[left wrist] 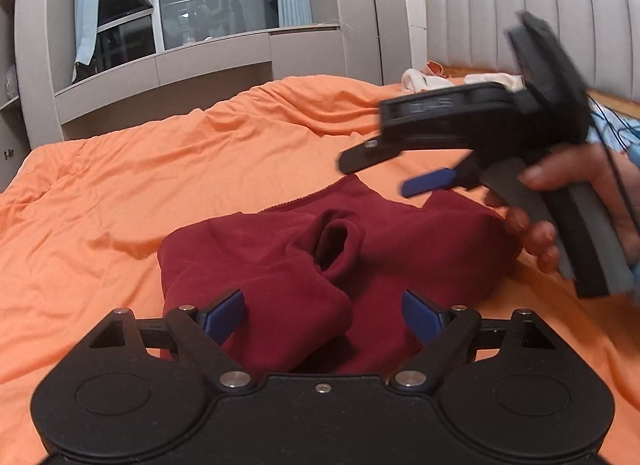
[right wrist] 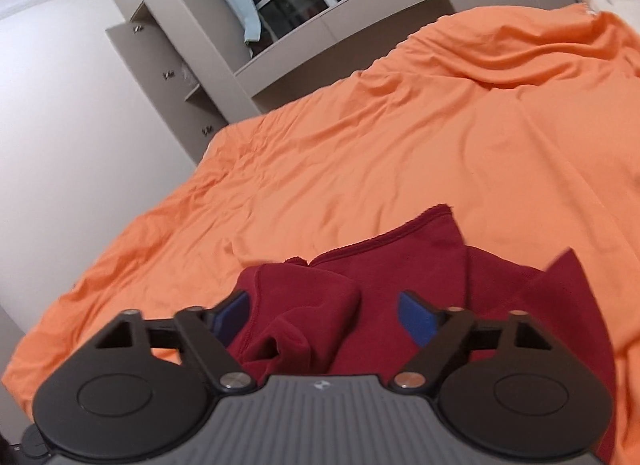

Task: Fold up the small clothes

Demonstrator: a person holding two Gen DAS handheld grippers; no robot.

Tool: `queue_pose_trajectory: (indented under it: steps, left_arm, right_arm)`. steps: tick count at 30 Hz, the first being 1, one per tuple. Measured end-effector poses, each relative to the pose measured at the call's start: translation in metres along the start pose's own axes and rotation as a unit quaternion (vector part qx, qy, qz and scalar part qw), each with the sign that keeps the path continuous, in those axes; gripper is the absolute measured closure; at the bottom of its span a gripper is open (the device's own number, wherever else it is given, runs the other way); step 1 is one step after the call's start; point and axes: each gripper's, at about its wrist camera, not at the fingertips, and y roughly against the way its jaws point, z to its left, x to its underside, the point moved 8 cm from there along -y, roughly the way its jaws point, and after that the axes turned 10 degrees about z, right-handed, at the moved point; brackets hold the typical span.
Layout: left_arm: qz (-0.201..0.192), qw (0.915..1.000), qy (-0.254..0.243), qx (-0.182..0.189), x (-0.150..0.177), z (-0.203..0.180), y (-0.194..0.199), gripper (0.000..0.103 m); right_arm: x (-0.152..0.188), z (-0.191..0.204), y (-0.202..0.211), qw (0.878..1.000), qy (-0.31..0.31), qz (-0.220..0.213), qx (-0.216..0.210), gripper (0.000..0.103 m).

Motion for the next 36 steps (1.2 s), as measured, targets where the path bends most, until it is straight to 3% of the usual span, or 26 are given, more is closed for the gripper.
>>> queue_pose_trajectory:
  steps: [2, 7, 9, 12, 17, 20, 25, 36]
  left_arm:
    - [0.000, 1.0000, -0.008, -0.002, 0.001, -0.001, 0.001, 0.016]
    - [0.013, 0.9997, -0.018, -0.014, 0.002, -0.003, -0.003, 0.020]
    - [0.017, 0.9995, -0.020, -0.020, 0.003, -0.001, -0.003, 0.027]
    - [0.023, 0.9990, -0.027, -0.028, 0.006, 0.002, -0.003, 0.047]
    - [0.028, 0.9990, -0.029, -0.018, 0.009, 0.003, -0.003, 0.073]
    - [0.024, 0.9988, -0.037, -0.020, 0.007, 0.001, -0.003, 0.083]
    - [0.014, 0.9993, -0.029, -0.020, 0.005, 0.001, 0.001, 0.090]
    - [-0.033, 0.9993, -0.014, 0.013, -0.023, -0.019, 0.008, 0.091]
  right_arm:
    - [-0.002, 0.001, -0.012, 1.000, 0.015, 0.010, 0.022, 0.043]
    - [0.003, -0.002, -0.040, 0.998, 0.018, 0.044, 0.037, 0.059]
    - [0.007, -0.002, -0.047, 0.998, 0.013, 0.054, 0.026, 0.059]
    - [0.014, -0.002, -0.055, 0.998, 0.004, 0.067, 0.013, 0.061]
    - [0.019, -0.003, -0.059, 0.998, -0.004, 0.068, 0.004, 0.082]
    - [0.018, -0.002, -0.057, 0.998, -0.004, 0.063, -0.006, 0.094]
    - [0.009, 0.008, -0.041, 0.999, 0.020, 0.032, -0.006, 0.096]
    - [-0.014, 0.004, 0.019, 0.998, 0.049, -0.026, 0.019, 0.096]
